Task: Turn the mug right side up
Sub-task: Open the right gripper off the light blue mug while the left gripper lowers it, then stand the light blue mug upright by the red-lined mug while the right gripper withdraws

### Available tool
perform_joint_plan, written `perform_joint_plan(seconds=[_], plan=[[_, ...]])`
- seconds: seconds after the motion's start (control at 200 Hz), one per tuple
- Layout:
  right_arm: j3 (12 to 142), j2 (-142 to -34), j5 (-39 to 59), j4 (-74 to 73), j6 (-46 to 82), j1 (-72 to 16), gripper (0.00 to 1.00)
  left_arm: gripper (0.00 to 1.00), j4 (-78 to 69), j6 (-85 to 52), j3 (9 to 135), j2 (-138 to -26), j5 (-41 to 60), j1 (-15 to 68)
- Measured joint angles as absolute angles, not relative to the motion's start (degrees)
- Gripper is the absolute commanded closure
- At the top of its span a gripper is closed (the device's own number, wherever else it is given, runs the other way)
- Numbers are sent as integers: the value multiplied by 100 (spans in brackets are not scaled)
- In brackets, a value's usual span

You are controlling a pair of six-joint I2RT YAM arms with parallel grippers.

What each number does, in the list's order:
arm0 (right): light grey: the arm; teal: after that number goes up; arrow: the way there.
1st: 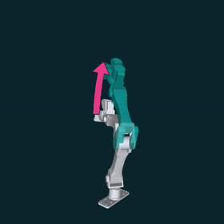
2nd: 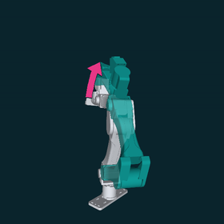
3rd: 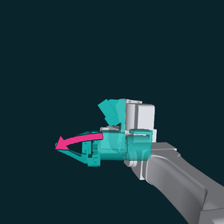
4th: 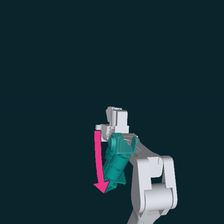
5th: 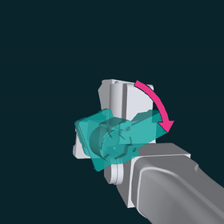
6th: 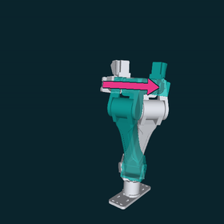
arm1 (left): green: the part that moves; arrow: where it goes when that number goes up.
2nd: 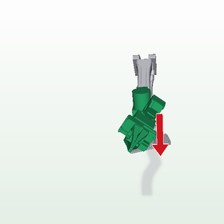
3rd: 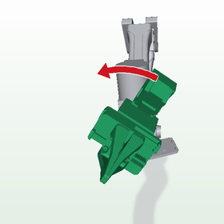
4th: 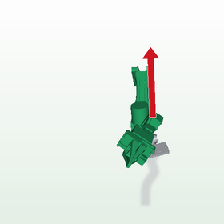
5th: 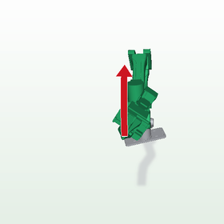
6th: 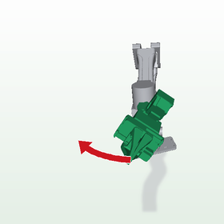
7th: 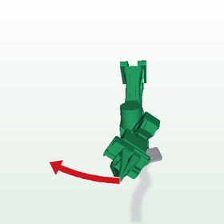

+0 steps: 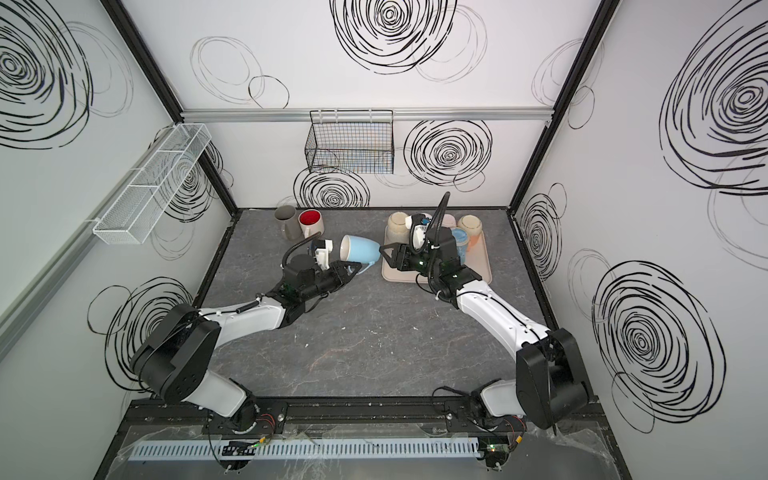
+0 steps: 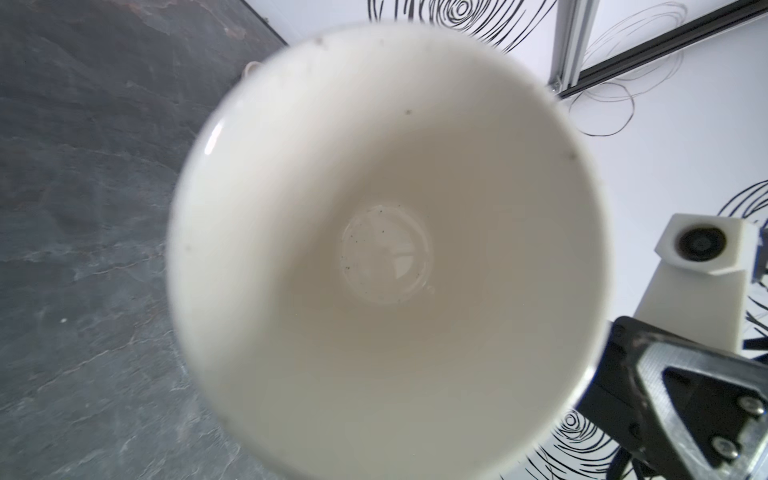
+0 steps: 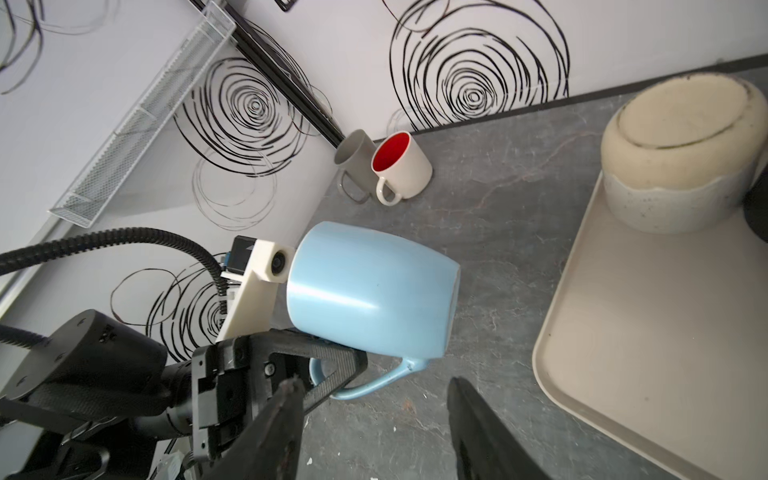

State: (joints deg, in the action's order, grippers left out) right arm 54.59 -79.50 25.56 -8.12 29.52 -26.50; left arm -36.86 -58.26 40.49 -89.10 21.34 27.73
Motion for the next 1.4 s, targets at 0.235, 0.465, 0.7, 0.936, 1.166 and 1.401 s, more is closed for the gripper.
perform_joint_plan(seconds=[0.235, 0.465, 0.7, 0.936, 1.166, 1.401], plan=[[5627, -8156, 2475, -287, 2788, -2652, 41, 100, -2600, -5096, 4045, -8774, 1765, 2751], [5885, -8187, 2158, 246, 2427, -2655, 40, 100, -1343, -4366, 4434, -8667, 1365, 2720], [6447, -8191, 1492, 1020, 1732, -2628, 38, 100, -305, -3463, 5472, -8676, 829, 2683], [6571, -8176, 1179, 1535, 1374, -2139, 38, 100, 303, -2576, 6748, -9229, 222, 2381], [6560, -8110, 1227, 1704, 1365, -1439, 37, 100, 670, -2095, 7496, -10068, -176, 2049], [6466, -8062, 1291, 1737, 1361, -1293, 37, 100, 917, -1896, 8221, -11026, -357, 1782]])
